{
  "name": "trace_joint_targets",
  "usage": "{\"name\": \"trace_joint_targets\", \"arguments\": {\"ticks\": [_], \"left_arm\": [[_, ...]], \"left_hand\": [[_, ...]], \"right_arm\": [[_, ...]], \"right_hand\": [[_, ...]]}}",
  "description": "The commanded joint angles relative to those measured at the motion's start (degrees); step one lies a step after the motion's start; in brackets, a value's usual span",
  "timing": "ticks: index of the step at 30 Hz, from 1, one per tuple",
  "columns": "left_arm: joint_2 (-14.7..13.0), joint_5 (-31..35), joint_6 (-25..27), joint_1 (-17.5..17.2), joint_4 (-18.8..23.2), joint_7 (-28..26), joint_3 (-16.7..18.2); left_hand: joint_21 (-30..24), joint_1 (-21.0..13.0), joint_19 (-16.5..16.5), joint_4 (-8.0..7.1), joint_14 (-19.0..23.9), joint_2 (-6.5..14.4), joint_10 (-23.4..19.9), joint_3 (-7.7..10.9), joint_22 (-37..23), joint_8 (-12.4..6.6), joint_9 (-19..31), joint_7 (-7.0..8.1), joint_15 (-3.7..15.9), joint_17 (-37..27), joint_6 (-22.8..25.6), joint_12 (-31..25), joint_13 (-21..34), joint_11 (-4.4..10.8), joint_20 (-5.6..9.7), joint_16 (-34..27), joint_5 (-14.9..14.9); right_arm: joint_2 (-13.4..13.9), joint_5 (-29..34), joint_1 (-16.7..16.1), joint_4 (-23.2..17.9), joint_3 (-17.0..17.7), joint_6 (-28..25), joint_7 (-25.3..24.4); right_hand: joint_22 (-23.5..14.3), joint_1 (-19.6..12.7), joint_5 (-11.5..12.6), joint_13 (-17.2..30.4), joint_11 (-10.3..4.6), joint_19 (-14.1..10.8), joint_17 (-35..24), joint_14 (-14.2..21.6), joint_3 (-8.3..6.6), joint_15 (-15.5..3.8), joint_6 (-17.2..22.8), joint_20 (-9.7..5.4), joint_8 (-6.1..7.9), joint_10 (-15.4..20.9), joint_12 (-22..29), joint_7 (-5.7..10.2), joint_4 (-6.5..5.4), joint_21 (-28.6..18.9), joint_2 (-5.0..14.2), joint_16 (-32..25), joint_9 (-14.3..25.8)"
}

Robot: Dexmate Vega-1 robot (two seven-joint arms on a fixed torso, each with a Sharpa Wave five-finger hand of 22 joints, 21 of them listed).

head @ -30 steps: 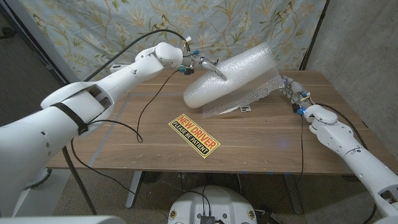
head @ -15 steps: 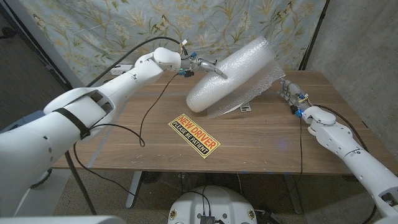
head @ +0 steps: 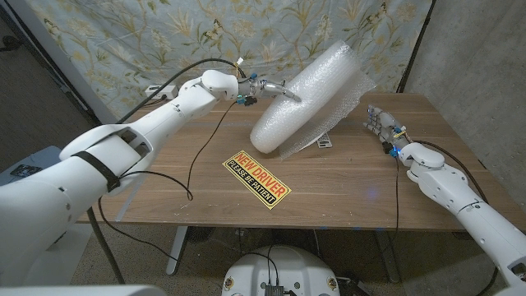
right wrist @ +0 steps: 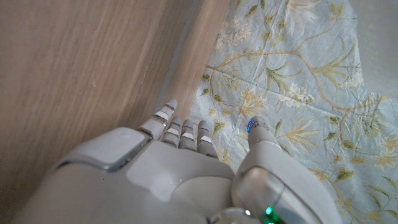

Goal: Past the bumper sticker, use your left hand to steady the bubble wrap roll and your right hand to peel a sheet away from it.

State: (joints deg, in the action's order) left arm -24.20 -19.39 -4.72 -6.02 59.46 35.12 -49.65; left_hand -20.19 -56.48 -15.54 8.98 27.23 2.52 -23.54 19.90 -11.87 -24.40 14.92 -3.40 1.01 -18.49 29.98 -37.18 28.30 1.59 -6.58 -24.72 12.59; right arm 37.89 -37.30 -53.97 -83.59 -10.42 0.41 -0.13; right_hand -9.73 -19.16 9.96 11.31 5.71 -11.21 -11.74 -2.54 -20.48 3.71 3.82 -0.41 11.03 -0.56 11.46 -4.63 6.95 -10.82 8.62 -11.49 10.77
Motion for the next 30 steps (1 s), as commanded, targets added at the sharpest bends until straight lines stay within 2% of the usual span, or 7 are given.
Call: {"name": "trace_joint_targets", "arguments": {"ticks": [1,5,11,24,30], "left_arm": [[0.94,-2.75,2.79,-0.89,0.35,0.04,0.90],[1.92,-3.64,2.99,-0.44,-1.15,0.97,0.91],[3.13,-4.19,2.82,0.13,-3.45,1.16,0.74],[5.40,-6.62,1.80,0.64,-9.32,1.34,1.40],[6.41,-8.27,1.56,0.48,-11.84,0.93,2.15]], "left_hand": [[-0.38,-1.38,-0.01,-0.02,0.14,2.05,-0.35,0.45,-0.14,-0.40,1.82,-0.15,-0.17,-0.20,0.89,-0.47,0.29,-0.16,-0.51,-0.26,0.40],[-0.40,-1.30,0.01,-0.12,0.20,2.16,-0.42,0.43,-0.15,-0.46,1.89,-0.14,-0.18,-0.25,1.02,-0.51,0.40,-0.25,-0.64,-0.30,0.48],[-0.45,-1.39,0.00,-0.05,0.42,2.17,-0.75,0.44,-0.17,-0.53,2.04,-0.32,-0.29,-0.28,1.14,-0.67,0.61,-0.34,-0.72,-0.38,0.66],[-0.57,-1.63,-0.07,0.07,0.79,2.22,-1.12,0.43,-0.20,-0.88,2.36,-0.37,-0.20,-0.41,1.88,-0.84,1.02,-0.28,-0.78,-0.60,0.99],[-0.66,-1.85,-0.13,0.13,0.97,2.41,-1.25,0.56,-0.22,-0.92,2.52,-0.35,-0.33,-0.44,1.89,-0.89,1.23,-0.47,-0.83,-0.66,1.16]], "right_arm": [[1.22,0.32,-3.73,-4.56,2.25,0.66,-1.04],[2.07,0.53,-5.61,-7.33,3.34,-0.61,-2.30],[1.95,0.57,-7.98,-10.12,4.88,-1.07,-3.37],[1.88,3.32,-11.45,-17.13,7.17,-3.94,-7.18],[1.27,3.87,-12.60,-18.54,8.05,-4.47,-7.23]], "right_hand": [[-0.09,-0.34,0.37,0.17,0.31,0.03,0.02,-0.03,-0.28,-0.04,0.07,-0.14,0.35,0.29,0.25,-0.46,0.35,-0.32,0.10,-0.46,0.21],[-0.09,-0.40,0.38,0.17,0.51,-0.04,0.04,0.04,-0.30,0.04,0.17,-0.15,0.38,0.33,0.26,-0.52,0.40,-0.35,0.07,-0.48,0.21],[-0.08,-0.45,0.37,0.16,0.76,-0.24,0.08,0.14,-0.26,0.22,0.35,-0.06,0.42,0.35,0.26,-0.78,0.53,-0.41,-0.15,-0.48,0.20],[-0.07,-0.85,0.40,0.15,1.42,-0.39,0.22,0.46,-0.26,0.82,0.53,0.28,0.41,0.54,0.30,-1.75,1.03,-0.42,-0.70,-0.48,0.18],[-0.06,-1.05,0.37,0.14,1.84,-0.52,0.29,0.79,-0.21,1.07,0.54,0.68,0.37,0.95,0.43,-2.08,1.31,-0.44,-1.11,-0.53,0.16]]}}
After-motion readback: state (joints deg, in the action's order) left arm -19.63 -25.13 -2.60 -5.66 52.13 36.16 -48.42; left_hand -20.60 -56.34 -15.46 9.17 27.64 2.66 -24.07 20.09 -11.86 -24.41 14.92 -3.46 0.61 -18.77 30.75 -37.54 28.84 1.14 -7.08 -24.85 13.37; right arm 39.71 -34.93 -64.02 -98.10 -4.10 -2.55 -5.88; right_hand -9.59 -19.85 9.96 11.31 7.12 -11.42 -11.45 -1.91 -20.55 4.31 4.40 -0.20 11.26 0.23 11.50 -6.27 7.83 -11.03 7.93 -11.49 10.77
